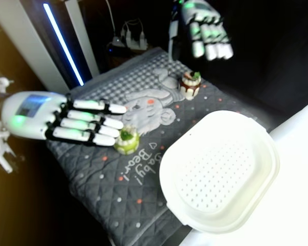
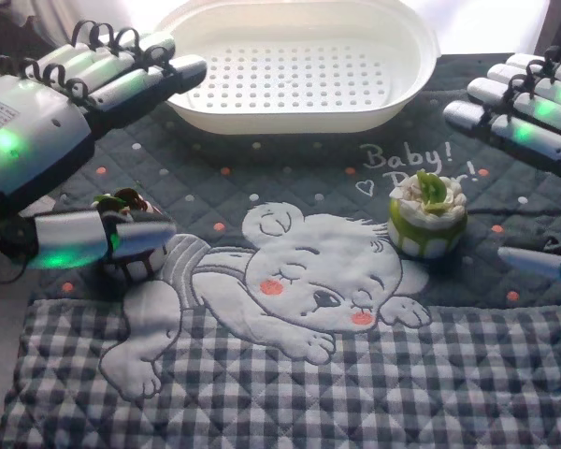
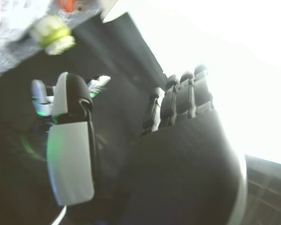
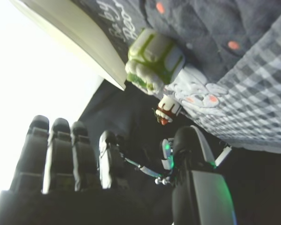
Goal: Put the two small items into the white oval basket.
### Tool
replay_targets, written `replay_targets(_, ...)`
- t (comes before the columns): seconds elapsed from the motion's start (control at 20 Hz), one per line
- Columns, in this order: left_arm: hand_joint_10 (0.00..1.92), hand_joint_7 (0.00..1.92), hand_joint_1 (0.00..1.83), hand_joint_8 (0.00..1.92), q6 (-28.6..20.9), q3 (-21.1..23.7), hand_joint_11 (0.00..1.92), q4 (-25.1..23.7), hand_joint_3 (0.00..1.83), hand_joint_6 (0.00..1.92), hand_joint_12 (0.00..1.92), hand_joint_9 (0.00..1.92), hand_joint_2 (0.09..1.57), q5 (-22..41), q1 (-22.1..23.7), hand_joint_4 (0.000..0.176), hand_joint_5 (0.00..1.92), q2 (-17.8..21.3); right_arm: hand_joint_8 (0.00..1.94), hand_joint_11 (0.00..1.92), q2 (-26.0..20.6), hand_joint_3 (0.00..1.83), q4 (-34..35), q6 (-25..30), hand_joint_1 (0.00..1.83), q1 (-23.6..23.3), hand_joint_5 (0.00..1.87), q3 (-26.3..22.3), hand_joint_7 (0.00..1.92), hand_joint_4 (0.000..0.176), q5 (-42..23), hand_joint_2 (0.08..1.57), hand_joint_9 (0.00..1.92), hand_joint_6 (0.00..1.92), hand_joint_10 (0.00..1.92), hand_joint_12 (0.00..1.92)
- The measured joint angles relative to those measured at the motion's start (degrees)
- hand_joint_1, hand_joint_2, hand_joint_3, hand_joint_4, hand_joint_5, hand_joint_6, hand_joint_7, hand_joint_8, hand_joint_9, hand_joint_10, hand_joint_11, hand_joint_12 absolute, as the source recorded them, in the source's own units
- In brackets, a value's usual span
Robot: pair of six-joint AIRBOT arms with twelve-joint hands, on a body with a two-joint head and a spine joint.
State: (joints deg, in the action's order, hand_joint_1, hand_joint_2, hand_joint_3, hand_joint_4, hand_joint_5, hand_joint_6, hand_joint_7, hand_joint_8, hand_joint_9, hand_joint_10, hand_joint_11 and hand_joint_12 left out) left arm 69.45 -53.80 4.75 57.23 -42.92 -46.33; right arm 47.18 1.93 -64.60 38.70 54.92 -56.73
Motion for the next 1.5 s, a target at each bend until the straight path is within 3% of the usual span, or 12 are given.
replay_targets(0.25,0.0,0.0,0.62,0.0,0.02,-0.46,0.0,2.23,0.0,0.0,0.34,0.0,1.15,-0.39,0.0,0.068,0.04,-0.63,0.0,0.0,2.16,0.0,-0.74,0.0,0.58,-4.31,0.0,1.16,0.0,0.085,1.77,1.18,0.0,0.0,0.0,0.0)
replay_targets(0.6,0.02,0.03,0.66,0.0,-0.24,-3.72,0.0,8.83,0.0,0.0,0.91,0.09,1.1,-5.22,-2.67,0.102,0.03,-5.01,0.0,0.0,7.5,0.0,-1.29,-0.02,0.59,-5.38,0.0,4.81,0.0,0.064,9.11,1.17,0.0,0.0,0.0,0.0)
replay_targets(0.75,0.01,0.05,0.75,0.0,-2.69,-6.43,0.0,11.19,0.0,0.01,0.85,0.09,1.09,-8.31,-4.68,0.057,0.1,-8.37,0.0,0.0,9.64,0.0,-0.02,-0.02,0.6,-5.42,0.0,6.62,0.0,0.068,11.45,1.17,0.0,0.0,0.0,0.0)
replay_targets(0.85,0.02,0.16,0.86,0.02,-4.42,-6.99,0.0,12.24,0.0,0.02,0.87,0.15,1.04,-9.22,-5.77,0.065,0.21,-9.18,0.0,0.03,10.36,0.0,-0.02,0.0,0.73,-5.42,0.0,7.13,0.0,0.037,12.68,1.16,0.0,0.0,0.0,0.01)
replay_targets(0.95,0.07,0.24,1.0,0.02,-4.76,-6.99,0.0,12.28,0.0,0.02,1.23,0.28,1.03,-8.04,-6.54,0.052,0.31,-9.29,0.0,0.05,11.13,0.0,0.22,-0.02,0.84,-5.6,0.0,7.67,0.01,0.019,13.49,1.14,0.04,0.0,0.02,0.03)
replay_targets(1.05,0.52,0.42,1.18,0.03,-5.92,-7.13,0.08,12.94,0.0,0.02,1.56,0.35,1.05,-7.26,-6.84,0.019,0.5,-9.68,0.01,0.0,11.56,0.0,0.61,-0.02,0.88,-5.66,0.12,8.09,0.15,0.0,13.81,1.17,0.2,0.02,0.03,0.77)
replay_targets(1.1,0.91,0.51,1.24,0.06,-6.99,-7.63,0.2,12.81,0.0,0.03,1.59,0.31,1.06,-6.84,-6.97,0.0,0.58,-10.1,0.08,0.0,11.82,0.0,0.83,0.0,0.95,-5.66,0.34,8.33,0.39,0.0,14.27,1.2,0.43,0.09,0.14,1.23)
replay_targets(1.15,1.35,0.48,1.33,0.62,-7.5,-7.87,0.33,12.94,0.0,0.15,1.75,0.38,1.09,-6.29,-6.97,0.0,0.7,-10.34,0.24,0.03,12.02,0.0,0.96,0.02,0.97,-5.66,0.45,8.35,0.54,0.0,14.29,1.23,0.41,0.26,0.73,1.55)
replay_targets(1.2,1.61,0.54,1.43,1.35,-7.56,-7.91,0.4,13.05,0.01,0.65,1.89,0.6,1.22,-6.05,-6.95,0.0,0.62,-10.49,1.29,0.38,12.13,0.0,1.03,0.09,1.06,-5.75,0.51,8.5,0.64,0.0,14.01,1.31,0.5,1.34,1.43,1.83)
replay_targets(1.25,1.75,0.5,1.45,1.57,-7.65,-7.91,0.37,13.0,0.0,0.97,1.91,0.59,1.29,-5.68,-6.95,0.0,0.49,-10.62,1.62,0.56,12.26,0.01,1.03,0.04,1.06,-6.25,0.49,8.63,0.62,0.0,13.31,1.36,0.54,1.59,1.75,1.9)
replay_targets(1.4,1.84,0.43,1.45,1.7,-7.76,-7.91,0.49,12.76,0.0,1.35,1.92,0.56,1.33,-5.84,-7.37,0.0,0.41,-10.71,1.81,0.76,12.46,0.02,1.09,0.0,1.0,-6.38,0.42,8.68,0.53,0.016,13.55,1.42,0.67,1.83,1.92,1.92)
replay_targets(1.5,1.78,0.5,1.45,1.68,-7.72,-7.91,0.34,12.85,0.0,1.69,1.92,0.57,1.31,-5.92,-7.37,0.0,0.39,-10.71,1.84,0.74,12.46,0.03,1.07,0.04,1.01,-6.38,0.45,8.68,0.53,0.016,13.81,1.41,0.7,1.81,1.92,1.92)
